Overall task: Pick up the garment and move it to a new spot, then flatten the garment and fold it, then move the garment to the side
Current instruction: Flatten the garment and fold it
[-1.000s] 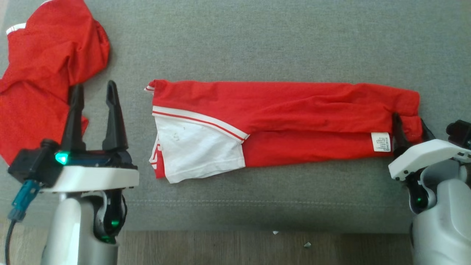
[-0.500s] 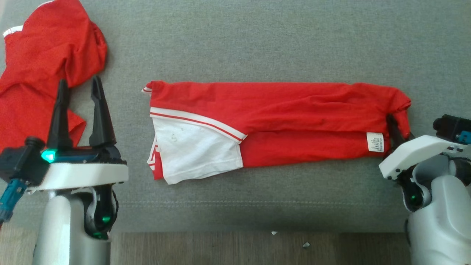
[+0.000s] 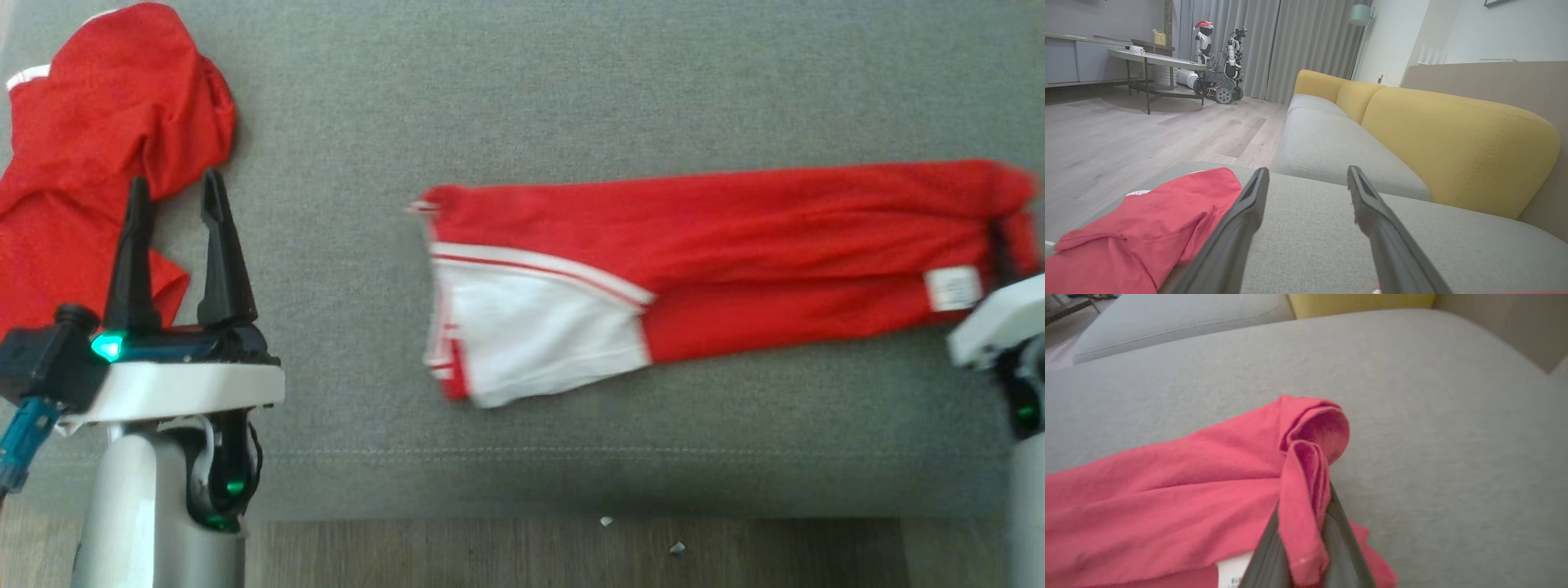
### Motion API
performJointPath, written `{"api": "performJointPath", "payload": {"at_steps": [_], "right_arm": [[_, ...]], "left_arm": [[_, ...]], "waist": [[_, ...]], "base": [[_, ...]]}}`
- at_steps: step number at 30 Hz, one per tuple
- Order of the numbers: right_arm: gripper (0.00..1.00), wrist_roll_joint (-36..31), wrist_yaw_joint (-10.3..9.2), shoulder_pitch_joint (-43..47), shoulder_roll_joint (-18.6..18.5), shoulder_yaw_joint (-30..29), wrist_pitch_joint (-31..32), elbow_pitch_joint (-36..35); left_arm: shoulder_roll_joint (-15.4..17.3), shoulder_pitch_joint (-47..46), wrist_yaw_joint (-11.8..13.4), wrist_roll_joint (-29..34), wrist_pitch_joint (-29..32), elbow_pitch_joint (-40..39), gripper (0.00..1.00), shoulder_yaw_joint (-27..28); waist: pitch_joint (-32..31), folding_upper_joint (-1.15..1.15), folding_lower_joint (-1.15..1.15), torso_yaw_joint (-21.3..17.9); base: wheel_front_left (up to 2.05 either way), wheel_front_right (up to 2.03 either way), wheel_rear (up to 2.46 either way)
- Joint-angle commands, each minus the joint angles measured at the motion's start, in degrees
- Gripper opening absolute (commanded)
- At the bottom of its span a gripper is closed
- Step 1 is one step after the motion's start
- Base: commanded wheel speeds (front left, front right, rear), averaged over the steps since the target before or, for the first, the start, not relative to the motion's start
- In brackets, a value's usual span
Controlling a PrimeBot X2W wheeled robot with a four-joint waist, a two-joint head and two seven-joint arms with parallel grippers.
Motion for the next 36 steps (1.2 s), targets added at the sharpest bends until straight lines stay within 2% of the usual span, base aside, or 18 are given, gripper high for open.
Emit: {"api": "performJointPath", "payload": {"at_steps": [1, 5, 8, 11, 21, 29, 36], "right_arm": [[0.0, -3.14, 0.35, -2.18, -1.97, -1.71, -0.79, -2.26], [0.0, -5.78, 0.35, -2.98, -1.32, -3.38, -0.58, -2.58], [0.0, -6.45, 0.35, -3.25, 0.3, -2.48, 0.0, -3.3], [0.0, -4.36, 0.35, -3.15, 2.62, -0.26, 1.56, -4.84], [0.0, 2.93, 0.35, 0.56, 6.39, 10.33, 9.56, -15.28], [0.0, 14.15, 0.35, 1.68, 10.14, 17.82, 18.0, -22.31], [0.0, 29.31, 0.35, 1.07, 10.47, 23.99, 19.17, -22.04]], "left_arm": [[0.57, -1.13, 0.03, -0.03, -0.29, -1.81, 1.0, 1.64], [0.57, -1.07, 0.09, -0.12, -0.29, -1.71, 1.0, 1.54], [0.57, -0.72, 0.28, -0.13, -0.29, -1.57, 1.0, 1.15], [0.57, -0.25, 0.46, -0.28, -0.29, -1.39, 1.0, 0.89], [0.57, 1.51, 0.87, -1.37, -0.29, -0.36, 1.0, -0.42], [0.57, 2.82, 1.06, -1.67, -0.29, -0.52, 1.0, -0.31], [0.57, 3.19, 1.17, -2.2, -0.29, -0.39, 1.0, -0.95]], "waist": [[-0.21, 0.0, 0.0, -0.04], [-0.65, 0.0, 0.0, -0.15], [-1.36, 0.0, 0.0, -0.38], [-2.13, 0.0, 0.0, -0.6], [-6.78, 0.0, 0.0, -0.17], [-8.53, 0.0, 0.0, -0.69], [-9.0, 0.0, 0.0, 0.01]], "base": [[0.0, 0.0, 0.0], [0.0, 0.0, 0.0], [0.0, 0.0, 0.0], [0.0, 0.0, 0.0], [0.0, 0.0, 0.0], [0.0, 0.0, 0.0], [0.0, 0.0, 0.0]]}}
